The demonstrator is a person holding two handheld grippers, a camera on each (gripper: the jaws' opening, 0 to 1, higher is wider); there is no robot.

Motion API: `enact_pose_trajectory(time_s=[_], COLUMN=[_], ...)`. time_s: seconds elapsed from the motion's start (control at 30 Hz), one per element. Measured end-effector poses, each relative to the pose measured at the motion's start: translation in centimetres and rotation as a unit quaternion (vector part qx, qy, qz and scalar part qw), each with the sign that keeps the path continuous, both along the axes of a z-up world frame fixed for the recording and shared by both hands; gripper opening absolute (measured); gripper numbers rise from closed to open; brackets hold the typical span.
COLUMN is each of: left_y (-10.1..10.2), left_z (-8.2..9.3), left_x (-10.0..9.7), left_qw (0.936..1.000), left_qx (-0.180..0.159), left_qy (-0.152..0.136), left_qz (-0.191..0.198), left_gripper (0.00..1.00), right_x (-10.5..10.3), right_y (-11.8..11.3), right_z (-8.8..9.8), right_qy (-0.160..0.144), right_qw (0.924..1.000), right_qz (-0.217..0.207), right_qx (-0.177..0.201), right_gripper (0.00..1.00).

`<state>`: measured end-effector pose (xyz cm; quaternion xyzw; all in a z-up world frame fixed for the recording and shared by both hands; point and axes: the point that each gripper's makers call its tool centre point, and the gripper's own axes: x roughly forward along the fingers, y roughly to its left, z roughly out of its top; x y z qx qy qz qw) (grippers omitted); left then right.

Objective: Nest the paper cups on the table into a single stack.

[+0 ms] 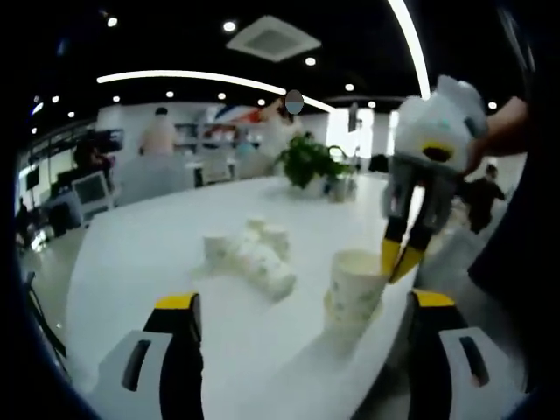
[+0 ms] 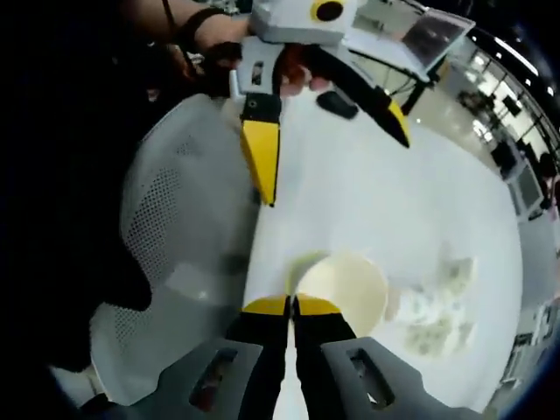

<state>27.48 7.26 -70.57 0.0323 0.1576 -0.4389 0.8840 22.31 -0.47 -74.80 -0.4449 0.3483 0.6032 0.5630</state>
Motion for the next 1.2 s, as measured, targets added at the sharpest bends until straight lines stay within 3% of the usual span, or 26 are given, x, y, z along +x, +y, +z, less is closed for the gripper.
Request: enact_pose_trajectory(time_s=[0.6,1.2], left_y=[0.3,-0.3], left_z=[-0.8,-1.2], left_x=[-0.4,-0.4], left_qw=[0.9999,0.9999], left_qx=[0.000,0.005], left_qy=[0.011,0.014], left_qz=[0.006,-0.001], left_gripper=[0.96,0.97], right_x=[-0.2,-0.4], right_y=[0.1,-0.3], right_z=[-1.8,-1.2], right_qy=[0.013,0.023], right_qw=[0.9994,0.9995], right_qz=[0.023,-0.019], right_qx=[-0.024,0.013], right_gripper=[0.03,0.07])
